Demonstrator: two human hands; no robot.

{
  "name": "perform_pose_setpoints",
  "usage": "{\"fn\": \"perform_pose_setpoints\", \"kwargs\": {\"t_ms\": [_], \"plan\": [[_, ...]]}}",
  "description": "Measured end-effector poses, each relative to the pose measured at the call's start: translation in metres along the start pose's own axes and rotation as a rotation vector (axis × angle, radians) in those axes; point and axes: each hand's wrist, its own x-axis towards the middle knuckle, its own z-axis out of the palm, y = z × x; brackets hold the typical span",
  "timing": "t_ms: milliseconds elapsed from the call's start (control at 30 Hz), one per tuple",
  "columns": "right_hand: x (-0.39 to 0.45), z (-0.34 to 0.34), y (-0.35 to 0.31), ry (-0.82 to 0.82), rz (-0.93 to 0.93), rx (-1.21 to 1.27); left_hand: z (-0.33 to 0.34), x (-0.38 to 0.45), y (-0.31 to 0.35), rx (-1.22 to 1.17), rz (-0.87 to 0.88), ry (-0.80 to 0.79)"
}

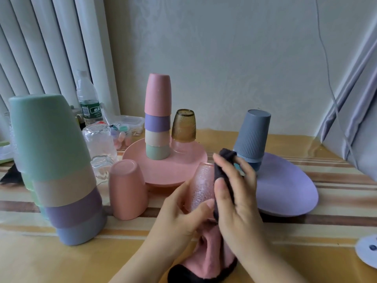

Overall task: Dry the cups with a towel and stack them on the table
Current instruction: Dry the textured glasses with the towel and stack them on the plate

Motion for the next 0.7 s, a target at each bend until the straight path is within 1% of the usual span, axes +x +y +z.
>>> {"fn": "perform_pose_setpoints", "kwargs": {"t_ms": [100, 133, 200, 267, 400, 467, 567, 633, 700], "plan": [[0.008, -0.009, 0.003, -0.025, 0.219, 0.199, 0.003, -0.002, -0.002, -0.013, -0.006, -0.045], [0.009, -0.011, 0.004, -0.008, 0.277, 0.253, 0.003, -0.003, -0.001, -0.028, -0.009, -0.049], [0.009, -0.011, 0.005, 0.011, 0.335, 0.345, 0.004, -0.003, 0.000, -0.080, -0.024, -0.031], [0.004, -0.006, 0.003, -0.022, 0.340, 0.394, 0.002, -0.001, -0.001, -0.141, -0.042, 0.025], [-0.008, 0.007, -0.002, -0.145, 0.329, 0.478, -0.010, 0.005, -0.003, -0.199, -0.065, 0.185], [-0.013, 0.010, -0.005, -0.190, 0.287, 0.459, -0.016, 0.007, -0.002, -0.228, -0.067, 0.227], [-0.015, 0.007, -0.008, -0.216, 0.208, 0.375, -0.019, 0.010, 0.002, -0.289, -0.064, 0.332], [-0.013, 0.004, -0.008, -0.221, 0.169, 0.324, -0.017, 0.009, 0.002, -0.238, -0.033, 0.352], [-0.011, 0.005, -0.007, -0.220, 0.150, 0.272, -0.015, 0.006, 0.004, -0.147, -0.027, 0.328]]}}
